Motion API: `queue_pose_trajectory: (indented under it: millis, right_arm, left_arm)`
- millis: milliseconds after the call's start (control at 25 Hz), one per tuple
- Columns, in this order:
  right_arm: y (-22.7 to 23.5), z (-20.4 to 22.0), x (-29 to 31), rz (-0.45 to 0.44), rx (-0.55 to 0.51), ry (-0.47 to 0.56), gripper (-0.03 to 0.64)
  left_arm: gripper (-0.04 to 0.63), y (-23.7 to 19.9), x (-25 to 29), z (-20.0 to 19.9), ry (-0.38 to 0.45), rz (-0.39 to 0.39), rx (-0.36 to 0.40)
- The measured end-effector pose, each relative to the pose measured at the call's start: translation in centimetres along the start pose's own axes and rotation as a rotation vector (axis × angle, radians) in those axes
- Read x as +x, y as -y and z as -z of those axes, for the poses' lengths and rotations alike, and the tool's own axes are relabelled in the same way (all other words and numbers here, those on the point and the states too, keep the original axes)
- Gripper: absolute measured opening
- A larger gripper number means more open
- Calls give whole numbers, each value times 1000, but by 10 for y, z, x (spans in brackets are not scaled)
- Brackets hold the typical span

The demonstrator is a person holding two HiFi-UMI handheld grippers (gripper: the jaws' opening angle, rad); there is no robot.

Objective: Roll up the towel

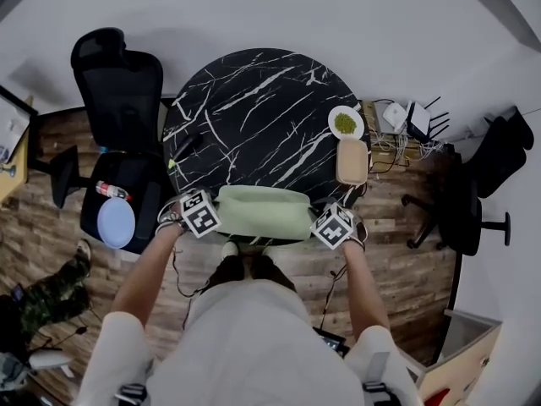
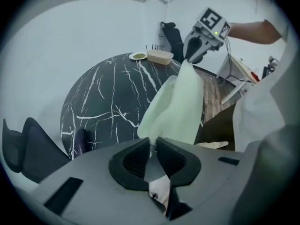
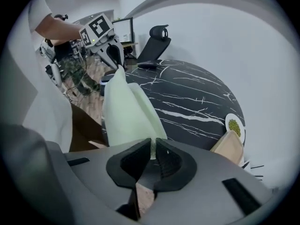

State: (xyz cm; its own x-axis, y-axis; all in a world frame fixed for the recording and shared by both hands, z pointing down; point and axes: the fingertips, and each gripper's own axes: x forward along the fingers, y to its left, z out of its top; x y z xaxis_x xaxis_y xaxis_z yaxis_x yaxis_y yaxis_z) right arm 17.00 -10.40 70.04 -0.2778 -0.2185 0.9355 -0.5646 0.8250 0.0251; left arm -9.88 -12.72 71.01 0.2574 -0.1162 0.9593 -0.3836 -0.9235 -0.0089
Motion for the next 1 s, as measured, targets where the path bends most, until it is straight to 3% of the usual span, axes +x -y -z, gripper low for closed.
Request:
queue_pose_trajectory:
  millis: [280, 480, 600, 680, 760, 800, 880, 1000]
  right_arm:
    - [23, 1, 32, 163, 30, 16, 28]
    - [45, 6, 37, 317, 66, 35, 59]
    - [49, 5, 26, 356, 86, 69, 60]
    - [47, 7, 16, 363, 120, 99, 60]
    - [44, 6, 1, 368, 181, 159, 58]
    - [42, 4, -9, 374, 214, 202, 58]
    - [38, -6, -33, 380, 277, 309, 58]
    - [34, -32, -75, 378, 343, 496, 36]
  left_arm:
    - [44, -22, 37, 0, -8, -102, -90]
    - [95, -41, 41, -4, 39, -201, -184]
    - [149, -45, 34, 0, 68, -213, -212]
    - [150, -46, 25, 7, 105, -218, -254]
    - [133, -45, 10, 13, 176, -221, -331]
    - [90, -43, -1, 13, 230, -215, -377]
    - [20, -37, -32, 4, 367, -187, -452]
    - [9, -33, -88, -23, 592, -177, -509]
